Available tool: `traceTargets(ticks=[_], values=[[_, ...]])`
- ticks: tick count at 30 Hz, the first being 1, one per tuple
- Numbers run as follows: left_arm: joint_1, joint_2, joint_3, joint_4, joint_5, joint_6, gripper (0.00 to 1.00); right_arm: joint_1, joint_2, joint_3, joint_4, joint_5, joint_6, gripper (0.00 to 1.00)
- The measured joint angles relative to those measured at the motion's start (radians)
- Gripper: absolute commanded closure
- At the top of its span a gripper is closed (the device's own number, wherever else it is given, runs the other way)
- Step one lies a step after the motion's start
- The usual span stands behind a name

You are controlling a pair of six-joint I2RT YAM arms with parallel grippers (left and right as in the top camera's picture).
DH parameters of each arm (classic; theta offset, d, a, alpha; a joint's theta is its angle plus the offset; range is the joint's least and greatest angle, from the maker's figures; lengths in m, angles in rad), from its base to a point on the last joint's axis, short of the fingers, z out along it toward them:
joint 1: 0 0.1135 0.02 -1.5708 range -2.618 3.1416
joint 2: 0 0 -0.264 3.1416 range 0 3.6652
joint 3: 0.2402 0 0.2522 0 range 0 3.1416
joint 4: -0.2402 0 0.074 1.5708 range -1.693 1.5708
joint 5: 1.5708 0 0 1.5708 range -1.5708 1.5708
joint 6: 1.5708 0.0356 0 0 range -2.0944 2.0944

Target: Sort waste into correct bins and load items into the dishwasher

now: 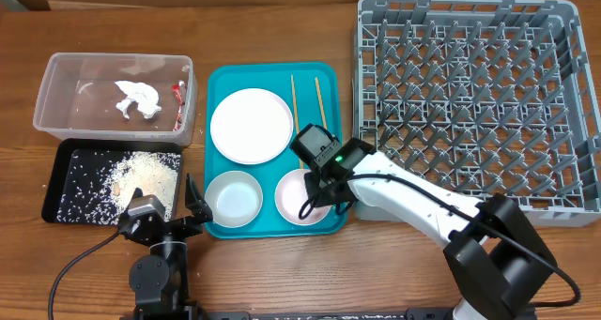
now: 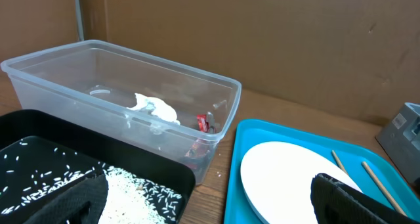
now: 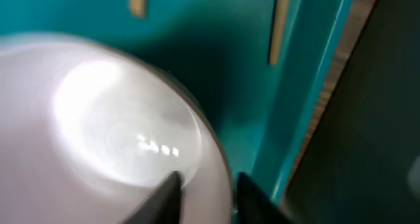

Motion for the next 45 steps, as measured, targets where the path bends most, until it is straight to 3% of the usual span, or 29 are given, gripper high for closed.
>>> traceTargets(ticks=[1,8,11,15,19,23,31,41,42,45], values=[[0.000,0.000,0.000,0.000,0.000,0.000,0.00,-0.001,0.000,-0.027,-0.007,-0.003,-0.009,0.96],[0.000,0.000,0.000,0.000,0.000,0.000,0.00,-0.002,-0.035,0.031,-0.085,0.063,-0.002,0.96],[0.000,0.000,0.000,0.000,0.000,0.000,0.00,-0.003,-0.158,0.140,-0.207,0.249,0.090,0.96],[0.000,0.000,0.000,0.000,0.000,0.000,0.00,-0.059,-0.401,0.221,-0.349,0.721,0.315,0.96],[0.000,0.000,0.000,0.000,0.000,0.000,0.00,-0.172,-0.363,0.222,-0.410,0.982,0.370,0.96],[0.000,0.000,0.000,0.000,0.000,0.000,0.00,-0.267,-0.228,0.222,-0.485,1.099,0.385,0.96],[0.000,0.000,0.000,0.000,0.000,0.000,0.00,-0.315,0.064,0.221,-0.478,1.209,0.369,0.96],[0.000,0.000,0.000,0.000,0.000,0.000,0.00,-0.267,0.078,0.224,-0.457,1.080,0.364,0.96],[0.000,0.000,0.000,0.000,0.000,0.000,0.00,-0.259,0.078,0.224,-0.468,1.062,0.370,0.87],[0.000,0.000,0.000,0.000,0.000,0.000,0.00,-0.239,0.079,0.225,-0.506,1.002,0.392,0.72]])
